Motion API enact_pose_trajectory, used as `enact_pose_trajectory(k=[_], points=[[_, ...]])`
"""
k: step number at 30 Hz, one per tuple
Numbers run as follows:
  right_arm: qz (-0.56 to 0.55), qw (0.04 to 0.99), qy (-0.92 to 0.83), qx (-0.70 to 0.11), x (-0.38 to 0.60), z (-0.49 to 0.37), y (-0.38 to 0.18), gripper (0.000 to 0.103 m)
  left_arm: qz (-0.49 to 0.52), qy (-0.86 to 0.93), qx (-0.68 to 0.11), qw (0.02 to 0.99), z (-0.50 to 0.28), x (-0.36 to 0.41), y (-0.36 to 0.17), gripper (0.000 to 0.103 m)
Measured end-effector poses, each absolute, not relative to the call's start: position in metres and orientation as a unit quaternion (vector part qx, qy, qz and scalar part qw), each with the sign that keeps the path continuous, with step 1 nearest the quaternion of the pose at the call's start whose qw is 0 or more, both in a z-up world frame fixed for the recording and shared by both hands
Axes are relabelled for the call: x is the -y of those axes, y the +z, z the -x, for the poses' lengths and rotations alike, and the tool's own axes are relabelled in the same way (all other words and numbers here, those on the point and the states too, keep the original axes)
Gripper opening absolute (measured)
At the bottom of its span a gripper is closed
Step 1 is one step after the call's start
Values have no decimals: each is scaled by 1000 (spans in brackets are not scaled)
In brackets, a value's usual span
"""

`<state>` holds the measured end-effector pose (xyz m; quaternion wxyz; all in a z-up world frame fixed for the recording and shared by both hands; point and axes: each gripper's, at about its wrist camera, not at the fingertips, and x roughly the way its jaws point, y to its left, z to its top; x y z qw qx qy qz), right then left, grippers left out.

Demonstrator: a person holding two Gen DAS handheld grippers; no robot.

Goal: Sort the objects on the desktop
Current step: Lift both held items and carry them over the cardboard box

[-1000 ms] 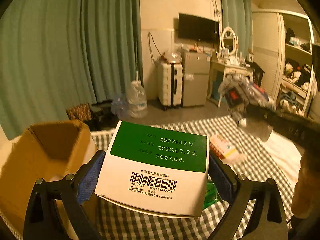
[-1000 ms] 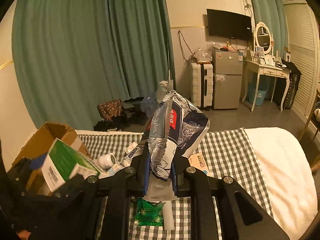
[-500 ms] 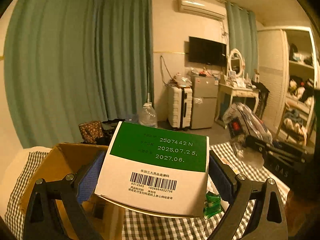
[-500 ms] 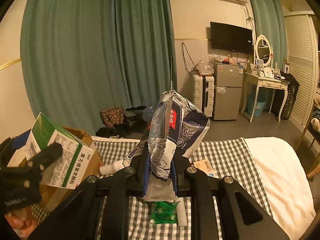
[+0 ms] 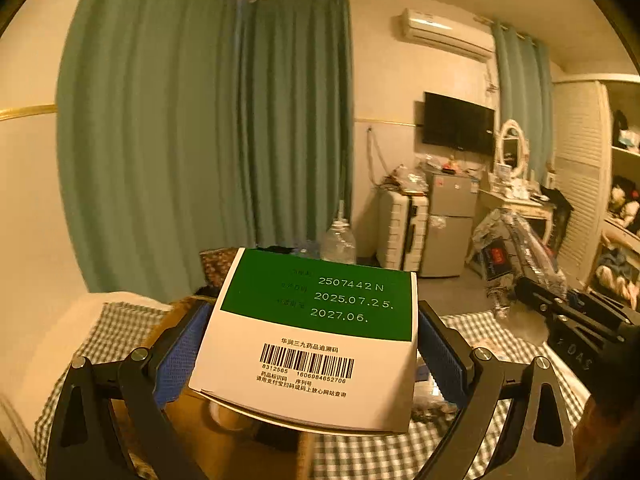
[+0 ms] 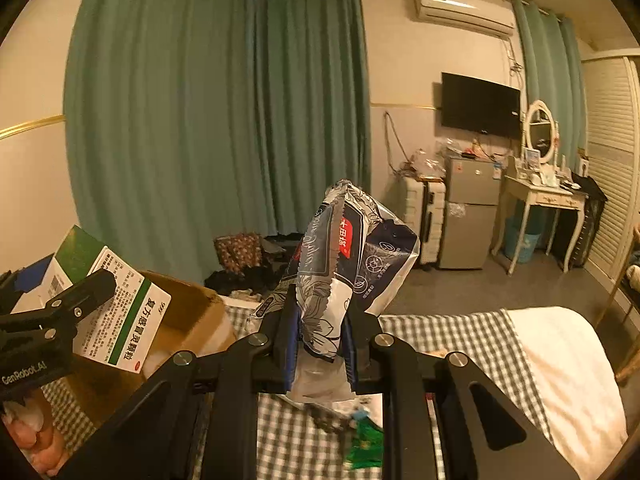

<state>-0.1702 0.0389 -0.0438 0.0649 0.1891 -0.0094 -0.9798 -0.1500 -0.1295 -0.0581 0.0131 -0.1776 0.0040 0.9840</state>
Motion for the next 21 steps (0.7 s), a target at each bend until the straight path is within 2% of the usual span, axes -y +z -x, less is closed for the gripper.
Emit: enact_pose_trajectory(k=[4,12,21], points=[[-187,79,-979,10,-19,176,-39,18,178,983,-17,-37,147,154,-58,99],[-186,118,-975,-5,25,179,-40,18,196,977,11,-83,149,199,-66,99],[-201,139,-970,-21,66,200,-46,18,209,974,33,-84,150,230,-77,99]])
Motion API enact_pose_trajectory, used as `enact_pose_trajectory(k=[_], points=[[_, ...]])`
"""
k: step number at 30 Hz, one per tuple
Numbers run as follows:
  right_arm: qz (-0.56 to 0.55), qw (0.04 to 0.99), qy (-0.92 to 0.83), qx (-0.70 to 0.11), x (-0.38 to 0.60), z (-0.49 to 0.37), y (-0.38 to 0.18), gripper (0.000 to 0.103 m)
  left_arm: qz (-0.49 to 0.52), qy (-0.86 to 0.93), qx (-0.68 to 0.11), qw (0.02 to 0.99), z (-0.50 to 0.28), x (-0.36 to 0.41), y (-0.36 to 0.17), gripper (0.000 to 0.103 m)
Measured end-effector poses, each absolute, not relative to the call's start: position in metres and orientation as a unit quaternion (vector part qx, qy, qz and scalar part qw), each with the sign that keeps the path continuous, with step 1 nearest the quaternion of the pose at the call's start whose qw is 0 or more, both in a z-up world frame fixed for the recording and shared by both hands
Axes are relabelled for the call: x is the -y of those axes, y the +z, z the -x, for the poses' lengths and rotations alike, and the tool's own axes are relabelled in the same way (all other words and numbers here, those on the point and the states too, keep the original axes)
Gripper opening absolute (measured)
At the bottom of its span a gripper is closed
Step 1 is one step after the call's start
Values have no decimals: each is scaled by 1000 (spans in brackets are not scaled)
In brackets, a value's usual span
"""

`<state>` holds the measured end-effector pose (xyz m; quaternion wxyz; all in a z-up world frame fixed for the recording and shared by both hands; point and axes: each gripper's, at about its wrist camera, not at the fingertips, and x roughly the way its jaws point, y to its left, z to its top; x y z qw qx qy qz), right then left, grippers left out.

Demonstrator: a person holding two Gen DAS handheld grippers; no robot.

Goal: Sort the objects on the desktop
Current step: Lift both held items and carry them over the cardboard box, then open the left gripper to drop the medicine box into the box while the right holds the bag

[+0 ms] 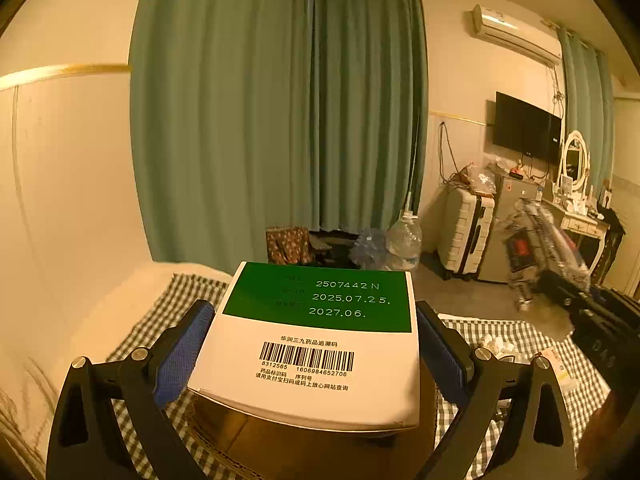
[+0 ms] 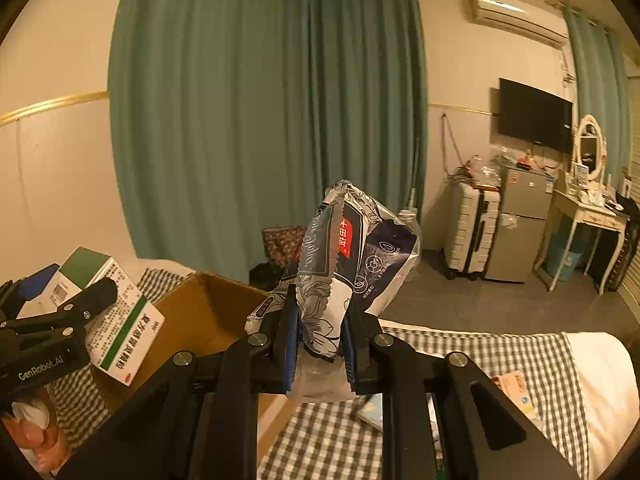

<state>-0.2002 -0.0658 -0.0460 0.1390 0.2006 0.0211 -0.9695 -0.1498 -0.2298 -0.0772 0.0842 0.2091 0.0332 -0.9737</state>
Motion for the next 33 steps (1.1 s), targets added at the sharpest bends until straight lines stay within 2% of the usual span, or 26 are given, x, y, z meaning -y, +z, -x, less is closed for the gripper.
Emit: enact_pose_trajectory(k=[10,25,33], points=[[-221,185,-957,-33,112,214,-63,18,-249,-962,-55,94,168,242,-93,99],[-259,245,-933,-58,153,248,-84,18,-375,-921,-51,93,207,244,-152,99],[-329,282,-896,-94,183,278,-111,20,-408,-906,-57,93,221,248,-175,99]])
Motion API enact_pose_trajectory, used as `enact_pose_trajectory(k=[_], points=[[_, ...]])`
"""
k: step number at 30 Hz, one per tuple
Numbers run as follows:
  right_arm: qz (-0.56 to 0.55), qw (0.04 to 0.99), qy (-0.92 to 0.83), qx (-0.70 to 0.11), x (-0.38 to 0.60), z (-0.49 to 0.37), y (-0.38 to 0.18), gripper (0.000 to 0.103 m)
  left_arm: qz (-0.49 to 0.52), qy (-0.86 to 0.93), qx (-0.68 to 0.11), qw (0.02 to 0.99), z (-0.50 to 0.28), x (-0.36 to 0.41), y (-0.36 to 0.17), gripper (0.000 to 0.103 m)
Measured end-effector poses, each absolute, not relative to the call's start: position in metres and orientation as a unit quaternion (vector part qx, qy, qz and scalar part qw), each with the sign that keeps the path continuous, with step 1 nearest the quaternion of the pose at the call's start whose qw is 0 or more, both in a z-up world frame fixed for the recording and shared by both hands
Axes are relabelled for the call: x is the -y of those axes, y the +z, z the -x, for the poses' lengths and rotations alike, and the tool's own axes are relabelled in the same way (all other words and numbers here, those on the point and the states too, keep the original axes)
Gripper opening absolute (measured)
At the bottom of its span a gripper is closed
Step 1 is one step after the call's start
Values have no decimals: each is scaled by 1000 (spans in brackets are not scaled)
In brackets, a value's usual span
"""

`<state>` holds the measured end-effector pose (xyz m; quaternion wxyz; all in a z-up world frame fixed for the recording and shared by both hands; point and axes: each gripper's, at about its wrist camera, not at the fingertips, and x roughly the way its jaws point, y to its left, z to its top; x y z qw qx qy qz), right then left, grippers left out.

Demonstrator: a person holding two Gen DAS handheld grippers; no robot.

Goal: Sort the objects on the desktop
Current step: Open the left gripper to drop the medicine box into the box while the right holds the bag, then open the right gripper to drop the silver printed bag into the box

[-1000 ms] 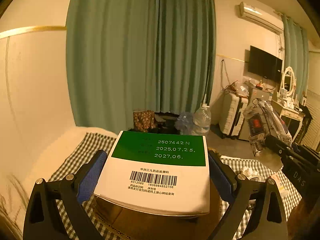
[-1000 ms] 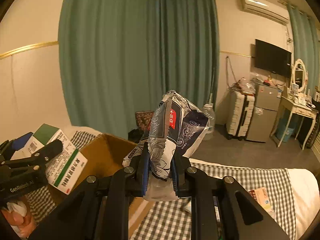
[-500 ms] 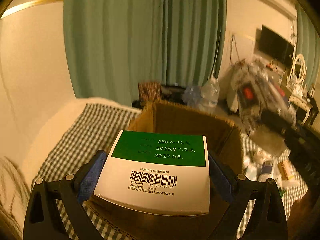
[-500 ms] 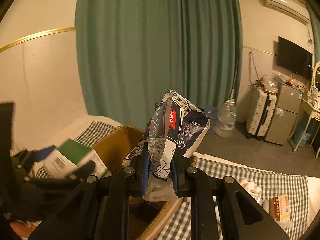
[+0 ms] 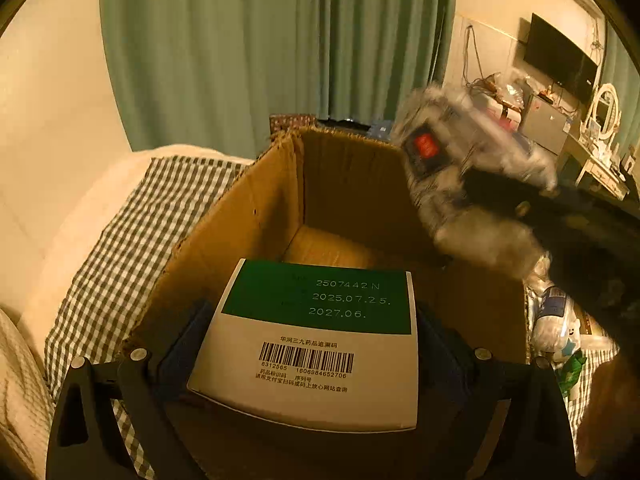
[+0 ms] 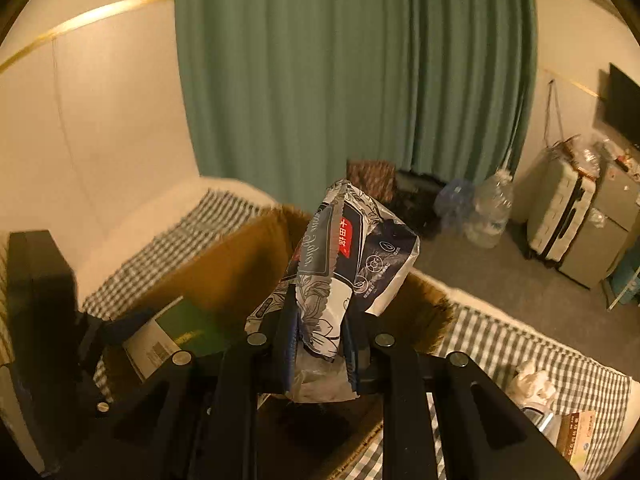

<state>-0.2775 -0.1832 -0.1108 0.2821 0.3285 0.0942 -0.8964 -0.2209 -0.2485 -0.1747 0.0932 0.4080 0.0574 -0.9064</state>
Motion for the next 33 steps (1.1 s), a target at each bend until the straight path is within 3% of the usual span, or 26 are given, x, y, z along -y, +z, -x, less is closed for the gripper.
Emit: enact_pose_trajectory(k=[13,16,18,33], points=[[-446,276,-845,-107,201,310,-161,25,-425,-899,-53,93,224,243,-182,99],[-426,266,-856,-123,204,307,-155,38,-422,-900,-48,97,223,241,-179,100],[-407,259,-866,-130,203,304,-150,56,-420,-901,-52,94,223,244,-177,100],[-311,223,-921,-78,165,283,-96,58,-390,-914,-39,103,220,230,-153,103]])
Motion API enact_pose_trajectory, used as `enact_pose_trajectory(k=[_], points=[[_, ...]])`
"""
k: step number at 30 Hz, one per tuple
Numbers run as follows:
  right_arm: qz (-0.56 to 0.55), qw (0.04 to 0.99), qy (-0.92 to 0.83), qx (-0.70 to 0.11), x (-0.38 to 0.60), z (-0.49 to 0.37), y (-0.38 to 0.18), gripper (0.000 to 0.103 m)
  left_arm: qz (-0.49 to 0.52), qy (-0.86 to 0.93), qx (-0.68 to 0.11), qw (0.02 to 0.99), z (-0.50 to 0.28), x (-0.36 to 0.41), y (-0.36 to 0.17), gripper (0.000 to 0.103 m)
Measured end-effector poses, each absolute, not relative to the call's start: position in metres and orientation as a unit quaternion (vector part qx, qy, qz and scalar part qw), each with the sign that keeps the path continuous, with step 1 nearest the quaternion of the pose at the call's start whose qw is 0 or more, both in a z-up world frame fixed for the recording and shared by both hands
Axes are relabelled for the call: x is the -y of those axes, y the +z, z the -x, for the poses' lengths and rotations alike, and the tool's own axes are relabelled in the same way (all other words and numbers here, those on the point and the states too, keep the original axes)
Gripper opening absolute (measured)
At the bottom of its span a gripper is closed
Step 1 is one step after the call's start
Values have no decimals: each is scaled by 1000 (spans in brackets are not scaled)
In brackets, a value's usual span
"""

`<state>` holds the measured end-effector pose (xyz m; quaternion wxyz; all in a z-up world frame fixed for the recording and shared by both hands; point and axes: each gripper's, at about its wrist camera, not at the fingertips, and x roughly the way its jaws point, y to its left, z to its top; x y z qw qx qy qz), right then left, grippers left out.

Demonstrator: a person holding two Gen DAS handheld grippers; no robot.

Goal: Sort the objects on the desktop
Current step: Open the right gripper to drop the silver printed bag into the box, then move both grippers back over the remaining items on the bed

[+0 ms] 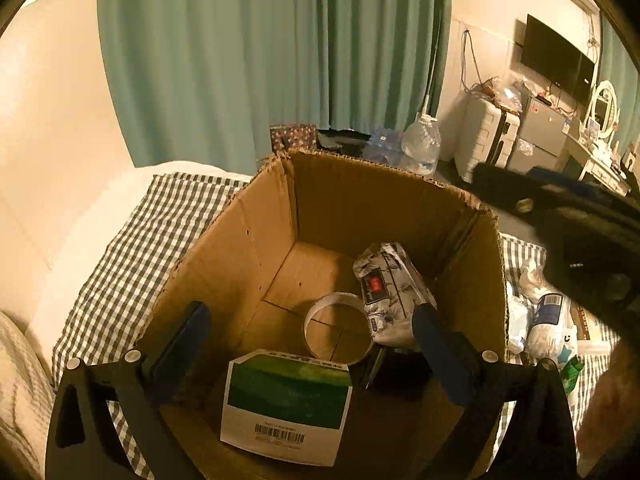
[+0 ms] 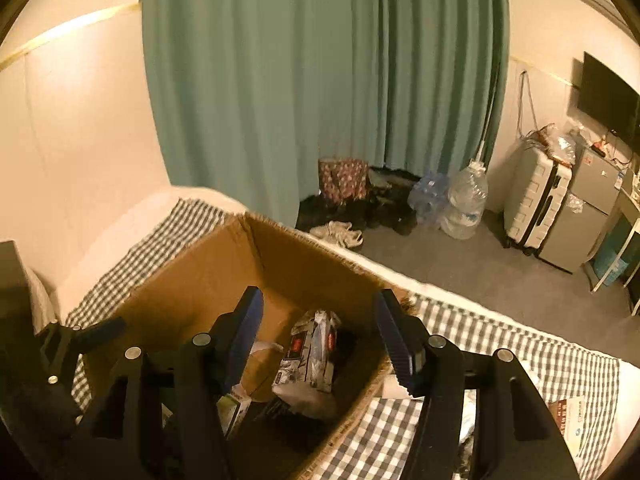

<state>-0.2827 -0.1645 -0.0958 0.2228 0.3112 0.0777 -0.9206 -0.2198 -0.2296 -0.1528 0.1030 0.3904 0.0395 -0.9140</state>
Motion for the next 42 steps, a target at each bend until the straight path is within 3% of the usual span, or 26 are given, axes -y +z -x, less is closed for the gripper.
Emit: enact_pose_trajectory(k=[28,35,42], points=[[-233,121,-963,-58,23,214,-20,59,-258,-964,-6,71,179,144,-86,103],[-208,94,-971,-68,-18,194,-12,65,-239,-969,-30,51,176,128,-82,103],[-208,65,-975,-51,-67,186,-9,69,-221,-974,-4,43,175,97,-79,103]])
